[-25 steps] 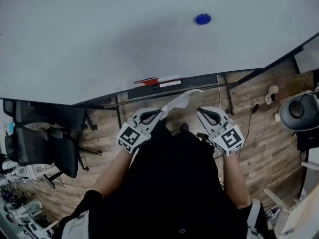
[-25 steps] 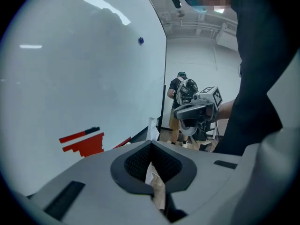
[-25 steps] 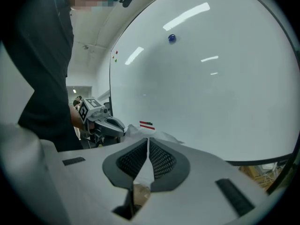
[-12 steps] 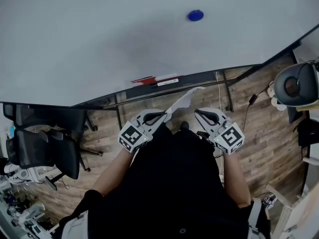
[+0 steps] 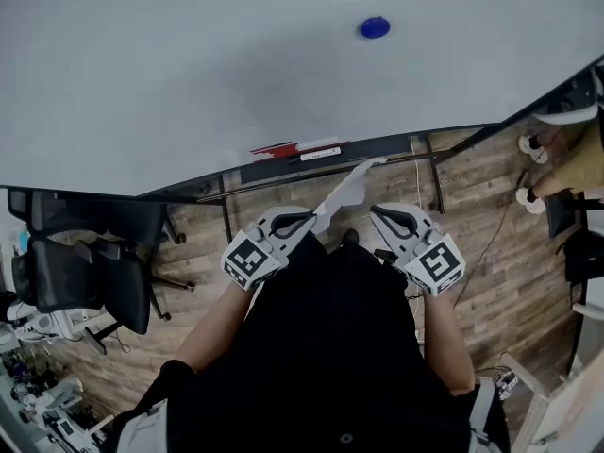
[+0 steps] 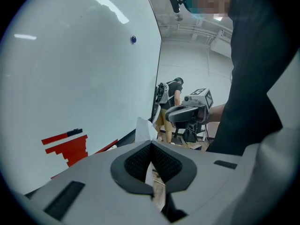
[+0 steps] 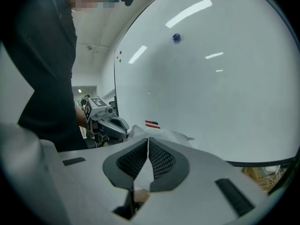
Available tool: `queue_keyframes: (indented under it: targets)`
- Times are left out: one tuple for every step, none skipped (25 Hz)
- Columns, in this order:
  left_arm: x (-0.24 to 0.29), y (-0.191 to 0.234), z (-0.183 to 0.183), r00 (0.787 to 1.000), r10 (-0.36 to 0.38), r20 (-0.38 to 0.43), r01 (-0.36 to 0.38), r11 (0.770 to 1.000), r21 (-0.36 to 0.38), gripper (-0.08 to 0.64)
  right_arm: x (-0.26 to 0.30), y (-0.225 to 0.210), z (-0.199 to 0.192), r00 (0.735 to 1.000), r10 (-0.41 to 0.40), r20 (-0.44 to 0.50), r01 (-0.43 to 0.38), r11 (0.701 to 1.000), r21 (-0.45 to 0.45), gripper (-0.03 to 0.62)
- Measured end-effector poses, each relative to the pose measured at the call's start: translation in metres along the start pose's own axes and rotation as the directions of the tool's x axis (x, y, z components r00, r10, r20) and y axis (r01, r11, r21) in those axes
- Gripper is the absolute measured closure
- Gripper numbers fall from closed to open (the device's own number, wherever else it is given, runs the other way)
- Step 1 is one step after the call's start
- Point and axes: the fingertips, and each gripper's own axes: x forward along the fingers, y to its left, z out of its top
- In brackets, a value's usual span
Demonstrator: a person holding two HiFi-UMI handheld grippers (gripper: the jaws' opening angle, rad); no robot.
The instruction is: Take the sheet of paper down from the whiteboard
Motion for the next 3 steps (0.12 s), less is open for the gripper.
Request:
queue_keyframes:
  targets:
    - [0.0004, -0.0007, 0.0009, 1.000, -0.002, 0.003, 0.002, 1.000, 0.000, 0.549, 0.0006, 0.0005, -0.0005, 1.000, 0.002, -0.001, -0.002, 1.000, 0.001, 0.569]
    - [0.0008, -0.0014, 0.0018, 1.000, -0.003, 0.006, 0.003, 1.000, 0.000, 0.549, 0.0012, 0.0011, -0.0009, 1.000, 0.005, -0.002, -0.005, 1.000, 0.003, 0.569]
    - [0.0012, -0.0020, 0.0027, 1.000, -0.004, 0.010, 0.004, 1.000, -0.001, 0.549, 0.0018, 0.0018, -0.0014, 1.000, 0.008, -0.002, -0.008, 1.000, 0.004, 0.569]
